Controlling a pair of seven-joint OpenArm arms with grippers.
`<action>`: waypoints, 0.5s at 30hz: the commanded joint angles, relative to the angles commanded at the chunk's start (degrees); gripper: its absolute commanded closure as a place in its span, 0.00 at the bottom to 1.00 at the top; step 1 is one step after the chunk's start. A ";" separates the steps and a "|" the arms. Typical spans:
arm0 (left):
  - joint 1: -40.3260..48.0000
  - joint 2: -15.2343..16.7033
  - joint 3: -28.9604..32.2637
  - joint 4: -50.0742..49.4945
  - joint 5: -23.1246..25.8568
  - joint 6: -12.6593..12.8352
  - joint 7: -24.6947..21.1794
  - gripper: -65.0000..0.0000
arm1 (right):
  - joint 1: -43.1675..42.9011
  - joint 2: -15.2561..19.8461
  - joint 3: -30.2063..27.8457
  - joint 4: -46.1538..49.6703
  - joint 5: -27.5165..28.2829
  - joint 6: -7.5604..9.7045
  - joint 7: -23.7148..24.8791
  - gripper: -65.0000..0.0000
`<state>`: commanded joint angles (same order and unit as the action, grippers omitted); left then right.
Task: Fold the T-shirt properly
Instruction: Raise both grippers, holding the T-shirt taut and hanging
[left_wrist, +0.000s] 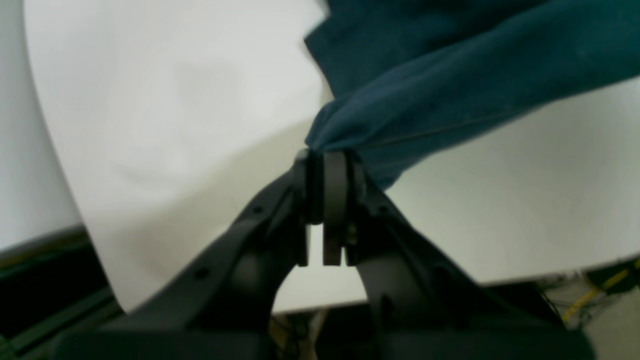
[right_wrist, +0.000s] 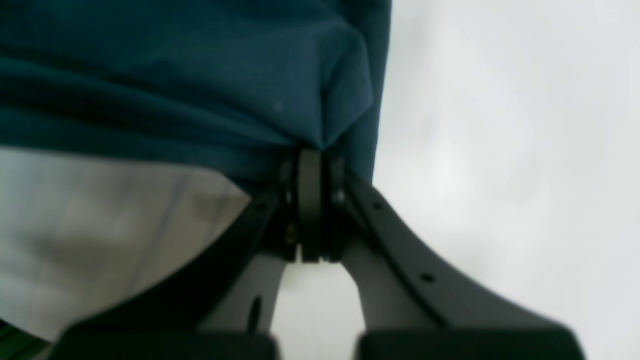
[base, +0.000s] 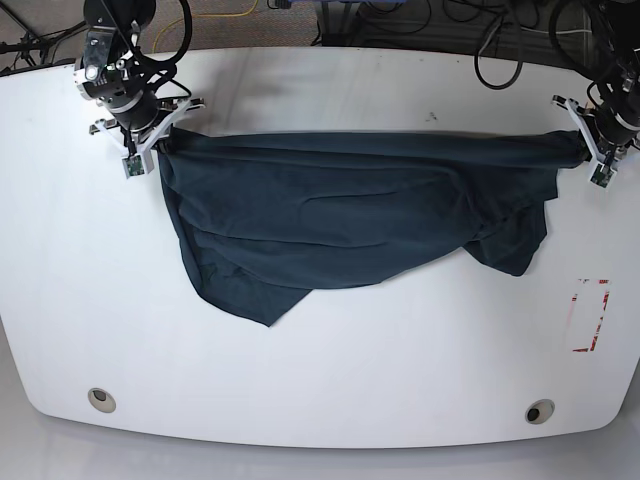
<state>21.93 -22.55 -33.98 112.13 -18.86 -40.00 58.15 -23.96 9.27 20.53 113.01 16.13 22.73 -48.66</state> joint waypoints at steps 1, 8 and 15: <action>0.00 0.00 0.00 0.00 0.00 0.00 0.00 1.00 | 0.00 -0.26 0.00 0.00 0.00 0.18 0.00 0.97; 0.09 0.00 0.09 0.00 -0.09 0.00 0.35 0.96 | -0.18 -0.35 -1.93 0.26 0.00 -0.09 -0.26 0.68; 0.18 0.00 -0.09 0.00 -0.09 0.00 0.35 0.47 | 1.58 -2.02 -2.02 1.41 0.35 0.26 -0.26 0.20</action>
<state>22.11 -22.55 -34.07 112.13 -18.95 -40.00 58.51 -22.37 7.25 18.51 114.42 16.48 22.99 -48.92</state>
